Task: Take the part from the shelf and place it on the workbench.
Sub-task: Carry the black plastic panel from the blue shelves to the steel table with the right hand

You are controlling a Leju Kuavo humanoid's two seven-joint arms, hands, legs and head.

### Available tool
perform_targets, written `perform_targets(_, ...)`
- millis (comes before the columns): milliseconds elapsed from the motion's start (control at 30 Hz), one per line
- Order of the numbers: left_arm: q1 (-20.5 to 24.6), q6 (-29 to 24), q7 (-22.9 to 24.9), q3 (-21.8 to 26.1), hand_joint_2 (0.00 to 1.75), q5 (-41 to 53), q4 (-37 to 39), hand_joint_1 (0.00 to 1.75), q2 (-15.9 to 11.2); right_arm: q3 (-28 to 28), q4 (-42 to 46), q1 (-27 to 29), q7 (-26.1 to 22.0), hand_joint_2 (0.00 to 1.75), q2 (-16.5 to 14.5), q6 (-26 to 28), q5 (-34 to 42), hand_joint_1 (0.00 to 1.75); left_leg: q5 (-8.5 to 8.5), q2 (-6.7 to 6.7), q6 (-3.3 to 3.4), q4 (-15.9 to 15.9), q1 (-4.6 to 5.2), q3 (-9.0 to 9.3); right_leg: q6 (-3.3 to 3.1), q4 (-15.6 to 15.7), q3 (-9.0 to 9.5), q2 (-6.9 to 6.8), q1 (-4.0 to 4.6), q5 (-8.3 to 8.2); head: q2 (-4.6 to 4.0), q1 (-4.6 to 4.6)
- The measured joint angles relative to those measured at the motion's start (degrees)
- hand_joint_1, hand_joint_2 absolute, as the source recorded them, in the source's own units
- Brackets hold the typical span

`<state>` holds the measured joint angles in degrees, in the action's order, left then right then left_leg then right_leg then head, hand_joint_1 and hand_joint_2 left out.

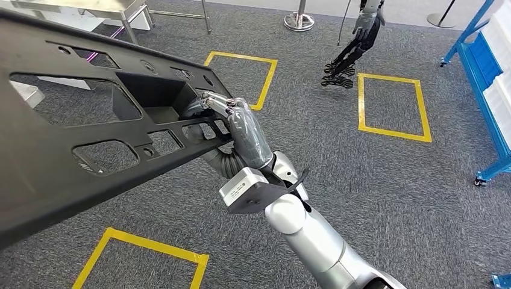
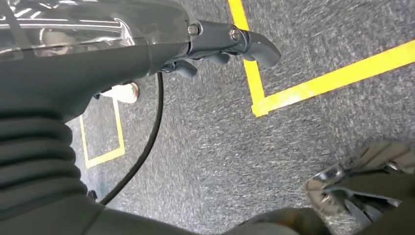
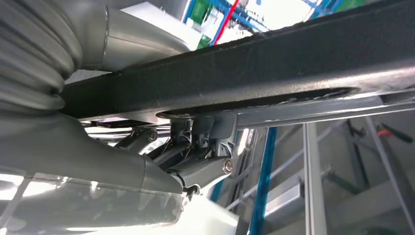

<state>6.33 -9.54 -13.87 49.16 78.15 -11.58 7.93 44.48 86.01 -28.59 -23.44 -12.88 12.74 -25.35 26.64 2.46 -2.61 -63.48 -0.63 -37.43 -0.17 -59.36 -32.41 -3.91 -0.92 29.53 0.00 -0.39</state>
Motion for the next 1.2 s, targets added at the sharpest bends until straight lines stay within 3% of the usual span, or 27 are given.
perform_targets(67, 0.2, 0.2, -0.1, 0.0, 1.75, 0.0, 0.0, 0.00, 0.2, 0.0, 0.0, 0.0, 0.0, 1.75, 0.0, 0.1, 0.0, 1.75, -0.58, 1.67, 0.32, 3.6, 0.52, 1.65, 0.45, 0.0, 0.18, -0.84, 0.29, 0.18, 0.00, 0.00)
perform_targets(133, 0.3, 0.4, -0.1, 0.0, 1.75, 0.1, 0.0, 0.00, 0.3, 0.0, 0.0, 0.0, 0.0, 1.75, -0.1, 0.3, -0.2, 1.75, -0.49, 0.67, 1.10, 3.8, 0.84, 1.52, 0.95, 0.3, 0.50, -1.90, 0.31, 0.34, 0.00, 0.12)
perform_targets(200, 0.2, 0.6, 0.2, 0.0, 1.75, 0.3, 0.0, 0.00, 0.3, 0.1, 0.0, -0.1, 0.1, 1.75, -0.1, 0.6, -0.4, 1.75, -0.63, -0.71, 1.90, 4.0, 0.81, 1.57, 1.54, -0.6, 0.40, -0.85, 0.16, 1.41, 0.00, 0.20)
perform_targets(267, 0.2, 0.6, 0.5, -0.1, 1.75, 0.6, 0.0, 0.00, 0.4, 0.0, -0.1, 0.0, 0.2, 1.75, -0.1, 0.8, -0.5, 1.75, -0.81, -2.09, 2.56, 4.2, 0.61, 1.63, 1.71, -5.8, -1.83, 1.80, 0.18, 4.31, 0.00, 0.57)
perform_targets(333, 0.1, 0.7, 0.6, -0.2, 1.75, 0.7, 0.0, 0.00, 0.4, 0.0, -0.2, 0.2, 0.4, 1.75, 0.2, 0.9, -0.6, 1.75, -0.88, -3.67, 2.88, 4.2, 0.61, 1.60, 1.52, -13.3, -5.61, 2.92, 0.31, 7.11, 0.00, 1.13)
perform_targets(367, 0.0, 0.7, 0.5, -0.3, 1.75, 0.6, 0.0, 0.00, 0.5, 0.1, -0.4, 0.3, 0.4, 1.75, 0.3, 0.9, -0.6, 1.75, -0.89, -4.53, 2.91, 4.2, 0.62, 1.60, 1.43, -15.4, -6.90, 3.06, 0.34, 7.28, 0.00, 1.36)
perform_targets(400, -0.2, 0.6, 0.4, -0.3, 1.75, 0.4, 0.0, 0.00, 0.5, 0.1, -0.5, 0.4, 0.4, 1.75, 0.4, 1.0, -0.6, 1.75, -0.89, -5.40, 2.91, 4.1, 0.62, 1.60, 1.32, -15.4, -7.25, 3.17, 0.36, 6.39, 0.00, 1.55)
perform_targets(467, -0.4, 0.2, 0.0, -0.2, 1.75, -0.4, 0.0, 0.00, 0.5, 0.1, -0.7, 0.2, 0.4, 1.75, 0.4, 0.9, -0.6, 1.75, -0.90, -7.14, 2.89, 4.0, 0.57, 1.61, 1.05, -9.5, -5.06, 4.29, 0.33, 2.23, 0.00, 1.94)
perform_targets(533, -0.4, -0.1, -0.4, 0.0, 1.75, -1.6, 0.0, 0.00, 0.5, 0.2, -0.9, -0.1, 0.2, 1.75, 0.3, 0.7, -0.6, 1.75, -1.00, -8.72, 2.64, 3.8, 0.53, 1.32, 0.81, -2.7, -2.21, 7.28, 0.16, -0.53, 0.00, 2.10)
perform_targets(600, -0.4, -0.2, -0.7, 0.4, 1.75, -2.6, 0.0, 0.00, 0.4, 0.3, -1.1, -0.4, 0.2, 1.75, 0.1, 0.5, -0.5, 1.75, -1.28, -10.02, 2.05, 3.8, 0.33, 0.79, 0.72, -0.3, -1.17, 8.82, 0.15, -0.69, 0.00, 2.04)
perform_targets(633, -0.5, -0.2, -0.8, 0.7, 1.75, -2.9, 0.0, 0.00, 0.4, 0.4, -1.3, -0.5, 0.2, 1.75, -0.1, 0.5, -0.5, 1.75, -1.47, -10.67, 1.68, 4.0, 0.21, 0.59, 0.62, 0.0, -1.00, 8.30, 0.12, -0.71, 0.00, 2.01)
perform_targets(667, -0.7, -0.3, -0.8, 0.9, 1.75, -3.0, 0.0, 0.00, 0.4, 0.4, -1.4, -0.7, 0.2, 1.75, -0.3, 0.4, -0.5, 1.75, -1.52, -10.63, 1.35, 4.0, 0.13, 0.48, 0.41, 0.1, -0.84, 7.61, 0.06, -0.82, 0.00, 1.97)
perform_targets(733, -1.0, -0.4, -0.7, 1.3, 1.75, -3.2, 0.0, 0.00, 0.4, 0.5, -1.6, -1.1, 0.2, 1.75, -0.7, 0.3, -0.4, 1.75, -0.32, -7.81, 0.81, 2.2, 0.35, -0.36, -0.11, 0.5, -0.42, 6.06, -0.24, -0.98, 0.00, 1.34)
perform_targets(800, -0.9, -0.4, -0.7, 1.4, 1.75, -3.2, 0.0, 0.00, 0.4, 0.5, -1.8, -1.3, 0.2, 1.75, -0.9, 0.1, -0.4, 1.75, 2.89, -4.12, 0.44, -4.2, 0.36, -3.14, -0.51, 0.6, -0.10, 4.31, -0.27, -0.86, 0.00, 0.58)
perform_targets(867, -0.8, -0.4, -0.8, 1.5, 1.75, -3.1, 0.0, 0.00, 0.5, 0.6, -2.2, -1.4, 0.2, 1.75, -0.9, -0.1, -0.4, 1.75, 5.30, -3.10, 0.05, -11.0, -0.10, -6.30, -0.64, 0.6, 0.07, 2.55, -0.29, -0.66, 0.00, 0.34)
perform_targets(900, -0.7, -0.4, -0.9, 1.5, 1.75, -3.0, 0.0, 0.00, 0.6, 0.6, -2.4, -1.4, 0.2, 1.75, -0.9, -0.1, -0.4, 1.75, 5.23, -2.92, -0.16, -12.1, -0.36, -6.77, -0.57, 0.6, 0.14, 1.76, -0.35, -0.54, 0.00, 0.27)
perform_targets(933, -0.7, -0.4, -0.9, 1.5, 1.75, -2.9, 0.0, 0.00, 0.6, 0.7, -2.6, -1.4, 0.2, 1.75, -0.9, -0.1, -0.4, 1.75, 4.06, -2.63, -0.37, -10.6, -0.63, -5.99, -0.40, 0.6, 0.28, 1.07, -0.44, -0.39, 0.00, 0.20)
perform_targets(967, -0.7, -0.4, -0.8, 1.5, 1.75, -2.8, 0.0, 0.00, 0.6, 0.7, -2.7, -1.4, 0.2, 1.75, -0.9, -0.2, -0.4, 1.75, 2.22, -1.99, -0.56, -7.2, -0.86, -4.23, -0.17, 0.6, 0.50, 0.46, -0.55, -0.19, 0.00, 0.14)
perform_targets(1033, -0.6, -0.4, -0.7, 1.5, 1.75, -2.7, 0.0, 0.00, 0.7, 0.8, -2.7, -1.5, 0.2, 1.75, -0.9, -0.2, -0.4, 1.75, -0.68, 0.68, -0.83, 0.5, -0.74, -0.30, 0.47, 0.5, 1.00, -0.58, -0.52, 0.28, 0.00, -0.02)
perform_targets(1100, -0.4, -0.4, -0.6, 1.5, 1.75, -2.6, 0.0, 0.00, 0.9, 0.8, -2.8, -1.6, 0.2, 1.75, -0.9, -0.2, -0.4, 1.75, -1.11, 2.16, -0.43, 3.8, -0.28, 1.10, 1.03, 0.6, 1.35, -1.53, -0.14, 0.55, 0.00, -0.05)
perform_targets(1167, -0.3, -0.5, -0.5, 1.5, 1.75, -2.5, 0.0, 0.00, 0.9, 0.9, -2.7, -1.7, 0.2, 1.75, -1.0, -0.2, -0.4, 1.75, -0.96, 0.96, 0.50, 3.9, -0.02, 0.96, 1.54, 1.0, 1.82, -2.68, 0.02, 0.77, 0.00, 0.14)
perform_targets(1200, -0.4, -0.6, -0.4, 1.5, 1.75, -2.5, 0.0, 0.00, 0.8, 1.0, -2.7, -1.8, 0.2, 1.75, -1.0, -0.1, -0.4, 1.75, -0.94, 0.21, 0.92, 4.0, 0.00, 1.02, 1.80, 0.8, 1.97, -2.43, -0.08, 1.18, 0.00, 0.25)
